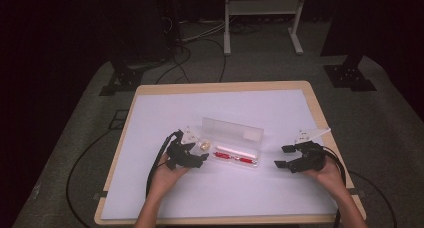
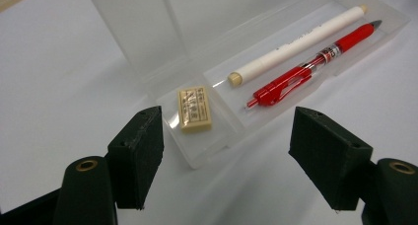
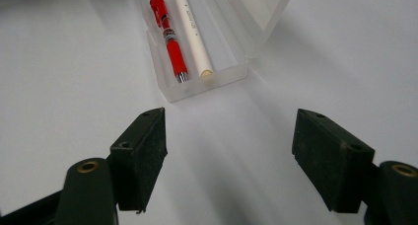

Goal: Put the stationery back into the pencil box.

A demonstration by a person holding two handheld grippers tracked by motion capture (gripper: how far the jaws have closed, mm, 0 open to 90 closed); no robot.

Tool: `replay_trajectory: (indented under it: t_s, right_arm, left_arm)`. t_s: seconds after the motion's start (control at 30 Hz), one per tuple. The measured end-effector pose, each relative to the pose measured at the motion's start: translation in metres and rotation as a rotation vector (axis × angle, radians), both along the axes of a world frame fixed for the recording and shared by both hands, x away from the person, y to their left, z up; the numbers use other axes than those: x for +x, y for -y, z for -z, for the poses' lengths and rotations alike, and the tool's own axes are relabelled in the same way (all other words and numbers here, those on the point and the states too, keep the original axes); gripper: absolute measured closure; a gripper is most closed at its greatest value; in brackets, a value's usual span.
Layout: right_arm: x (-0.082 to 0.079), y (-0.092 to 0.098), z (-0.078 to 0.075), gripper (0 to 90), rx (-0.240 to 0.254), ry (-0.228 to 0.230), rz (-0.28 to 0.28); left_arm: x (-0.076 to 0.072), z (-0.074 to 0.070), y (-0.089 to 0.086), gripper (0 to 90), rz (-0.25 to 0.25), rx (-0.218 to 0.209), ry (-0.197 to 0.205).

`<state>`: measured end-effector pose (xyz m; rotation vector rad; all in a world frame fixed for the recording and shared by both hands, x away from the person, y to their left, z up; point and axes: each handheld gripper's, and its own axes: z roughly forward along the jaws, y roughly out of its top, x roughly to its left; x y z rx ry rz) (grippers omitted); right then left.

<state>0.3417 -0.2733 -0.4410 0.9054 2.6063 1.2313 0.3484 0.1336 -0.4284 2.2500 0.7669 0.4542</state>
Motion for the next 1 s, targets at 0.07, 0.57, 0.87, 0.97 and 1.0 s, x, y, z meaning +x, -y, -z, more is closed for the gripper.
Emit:
replay_trajectory:
  t_s: [0.07,0.57,0.87,0.97,1.0]
  right_arm:
    - [0.000,-0.001,0.001,28.5,-0.002,-0.003,0.000]
    - [0.000,-0.001,0.006,28.1,-0.012,-0.012,0.005]
    - [0.002,-0.003,0.011,27.8,-0.029,-0.020,0.003]
    - [0.002,-0.003,0.011,27.8,-0.029,-0.020,0.003]
    - [0.002,-0.003,0.012,27.8,-0.030,-0.021,0.002]
  left_arm:
    - [-0.001,0.001,-0.002,27.8,-0.006,-0.006,-0.001]
    - [-0.008,0.006,-0.018,23.7,-0.027,-0.016,-0.005]
    - [-0.012,0.008,-0.025,20.9,-0.036,-0.015,-0.007]
    - [-0.012,0.008,-0.029,19.5,-0.046,-0.011,-0.016]
    - [-0.012,0.008,-0.030,19.1,-0.049,-0.008,-0.016]
